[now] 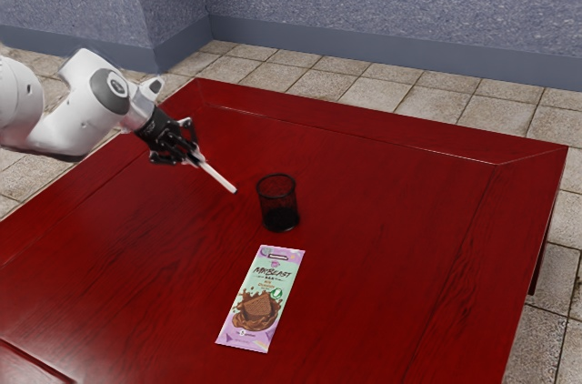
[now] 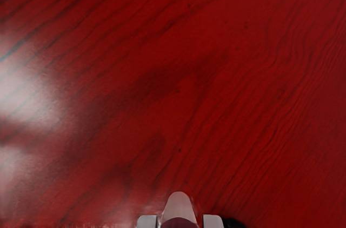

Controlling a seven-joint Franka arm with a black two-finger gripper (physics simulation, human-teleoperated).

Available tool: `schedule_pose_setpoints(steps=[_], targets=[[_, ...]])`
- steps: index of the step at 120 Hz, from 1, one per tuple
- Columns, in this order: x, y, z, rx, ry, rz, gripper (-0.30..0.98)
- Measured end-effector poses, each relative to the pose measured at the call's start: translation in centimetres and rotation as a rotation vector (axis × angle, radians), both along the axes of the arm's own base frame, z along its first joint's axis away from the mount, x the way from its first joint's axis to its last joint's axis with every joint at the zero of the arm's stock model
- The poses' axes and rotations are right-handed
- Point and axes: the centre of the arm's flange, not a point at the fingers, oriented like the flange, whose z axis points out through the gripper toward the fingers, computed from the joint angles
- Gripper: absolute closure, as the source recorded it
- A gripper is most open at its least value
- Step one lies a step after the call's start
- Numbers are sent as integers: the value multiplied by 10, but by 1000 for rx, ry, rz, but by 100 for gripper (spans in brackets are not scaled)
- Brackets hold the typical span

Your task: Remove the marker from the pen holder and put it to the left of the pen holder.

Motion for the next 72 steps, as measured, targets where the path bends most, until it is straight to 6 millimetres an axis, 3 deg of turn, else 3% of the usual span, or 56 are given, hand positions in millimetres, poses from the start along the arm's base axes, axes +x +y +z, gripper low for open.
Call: schedule_pose_setpoints(steps=[6, 11, 25, 45, 56, 60, 64, 68, 72], targets=[[-1, 15, -33, -97, 26, 35, 72], [-2, 24, -49, -153, 34, 56, 72], [-6, 42, -69, -230, 38, 96, 68], [-13, 53, -100, -280, 65, 116, 46], [-13, 56, -105, -282, 66, 111, 33], [-11, 55, -95, -257, 55, 91, 28], [-6, 46, -67, -196, 40, 34, 24], [-2, 27, -17, -81, 31, -57, 20], [-3, -2, 46, 37, 23, -165, 17]])
